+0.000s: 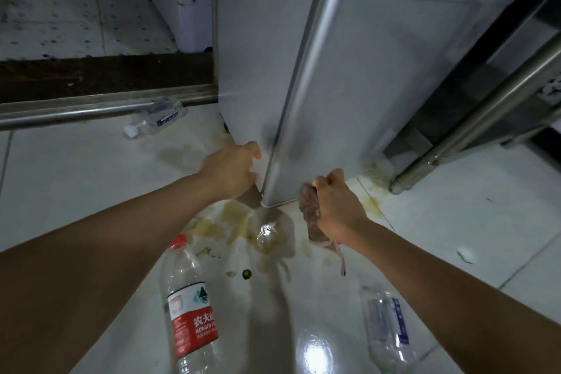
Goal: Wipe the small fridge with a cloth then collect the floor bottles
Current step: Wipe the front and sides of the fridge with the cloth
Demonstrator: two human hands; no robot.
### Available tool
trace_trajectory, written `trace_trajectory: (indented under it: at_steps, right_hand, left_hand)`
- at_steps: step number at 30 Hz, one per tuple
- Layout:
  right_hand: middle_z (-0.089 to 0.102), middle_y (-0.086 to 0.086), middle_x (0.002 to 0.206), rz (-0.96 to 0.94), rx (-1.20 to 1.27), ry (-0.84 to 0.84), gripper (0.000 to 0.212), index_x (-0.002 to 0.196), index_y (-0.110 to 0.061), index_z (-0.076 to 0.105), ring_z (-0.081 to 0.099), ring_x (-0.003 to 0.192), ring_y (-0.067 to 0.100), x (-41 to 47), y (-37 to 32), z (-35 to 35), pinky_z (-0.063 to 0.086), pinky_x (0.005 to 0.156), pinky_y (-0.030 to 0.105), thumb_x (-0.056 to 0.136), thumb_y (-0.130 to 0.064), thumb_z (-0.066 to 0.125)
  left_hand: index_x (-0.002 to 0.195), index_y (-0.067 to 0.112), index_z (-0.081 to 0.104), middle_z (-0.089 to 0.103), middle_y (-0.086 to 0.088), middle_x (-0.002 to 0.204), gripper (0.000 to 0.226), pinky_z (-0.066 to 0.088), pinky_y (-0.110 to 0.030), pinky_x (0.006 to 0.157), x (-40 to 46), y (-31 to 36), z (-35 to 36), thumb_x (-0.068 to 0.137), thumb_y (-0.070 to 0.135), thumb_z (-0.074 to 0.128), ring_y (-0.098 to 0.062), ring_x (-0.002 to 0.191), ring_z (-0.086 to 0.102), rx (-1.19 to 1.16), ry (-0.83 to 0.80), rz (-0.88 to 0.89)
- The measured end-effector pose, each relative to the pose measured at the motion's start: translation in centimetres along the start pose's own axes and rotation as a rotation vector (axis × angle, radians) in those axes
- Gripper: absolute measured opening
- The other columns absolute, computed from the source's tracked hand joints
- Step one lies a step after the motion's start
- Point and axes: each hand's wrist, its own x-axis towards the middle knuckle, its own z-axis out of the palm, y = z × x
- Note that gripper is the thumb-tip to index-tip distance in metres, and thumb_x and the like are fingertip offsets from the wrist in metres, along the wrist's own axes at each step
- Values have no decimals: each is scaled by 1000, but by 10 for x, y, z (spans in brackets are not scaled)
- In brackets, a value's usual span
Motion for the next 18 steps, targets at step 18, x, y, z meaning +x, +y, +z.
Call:
trace_trajectory:
  at_steps: [18]
  right_hand:
    - [42,11,119,-327,227,-70,30,122,-11,50,57,98,29,-19,-31,-89,45,85,31,92,-12,54]
  left_hand:
    - [129,24,44,48,-3,126,41,45,-36,90,-97,24,-84,90,33,54,-22,115,49,232,-222,-326]
